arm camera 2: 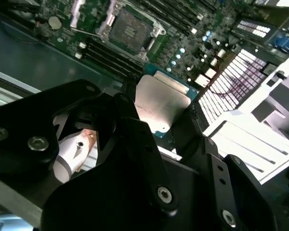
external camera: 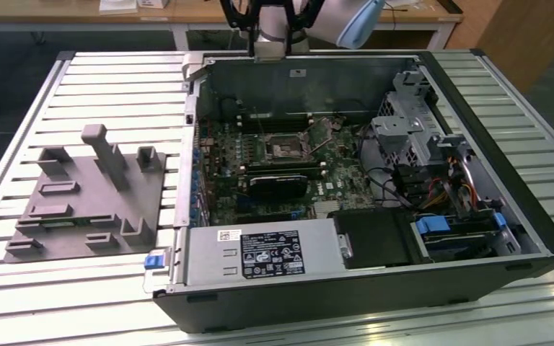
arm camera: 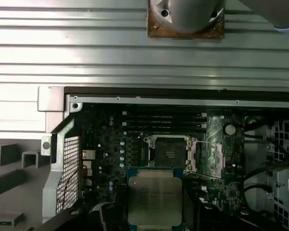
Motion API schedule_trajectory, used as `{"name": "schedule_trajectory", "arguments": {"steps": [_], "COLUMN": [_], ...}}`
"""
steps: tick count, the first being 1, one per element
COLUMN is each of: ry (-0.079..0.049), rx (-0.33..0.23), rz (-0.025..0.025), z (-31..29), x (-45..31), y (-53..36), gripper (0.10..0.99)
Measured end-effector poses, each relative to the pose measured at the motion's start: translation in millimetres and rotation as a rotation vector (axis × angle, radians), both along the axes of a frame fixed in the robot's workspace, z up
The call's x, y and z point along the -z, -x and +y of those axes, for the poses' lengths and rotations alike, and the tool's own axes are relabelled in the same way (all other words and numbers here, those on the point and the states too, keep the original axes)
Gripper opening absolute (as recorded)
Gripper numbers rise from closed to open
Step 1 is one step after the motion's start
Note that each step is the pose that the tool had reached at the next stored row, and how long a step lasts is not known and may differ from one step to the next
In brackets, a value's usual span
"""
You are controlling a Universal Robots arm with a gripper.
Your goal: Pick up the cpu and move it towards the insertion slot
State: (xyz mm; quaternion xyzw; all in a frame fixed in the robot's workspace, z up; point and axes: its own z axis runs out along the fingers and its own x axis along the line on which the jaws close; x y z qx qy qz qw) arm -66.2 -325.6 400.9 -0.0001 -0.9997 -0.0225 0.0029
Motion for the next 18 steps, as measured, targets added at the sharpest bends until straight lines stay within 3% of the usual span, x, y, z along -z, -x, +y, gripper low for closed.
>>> {"name": "schedule_trajectory", "arguments": {"steps": [11, 18], "ry": [0.0, 0.0], "rx": [0.0, 0.0], "rz": [0.0001, 0.0], "z": [0.8, 0.9], "x": [1.4, 1.5], "y": [-48.7, -52.6], "gripper": [0.541, 0.541]}}
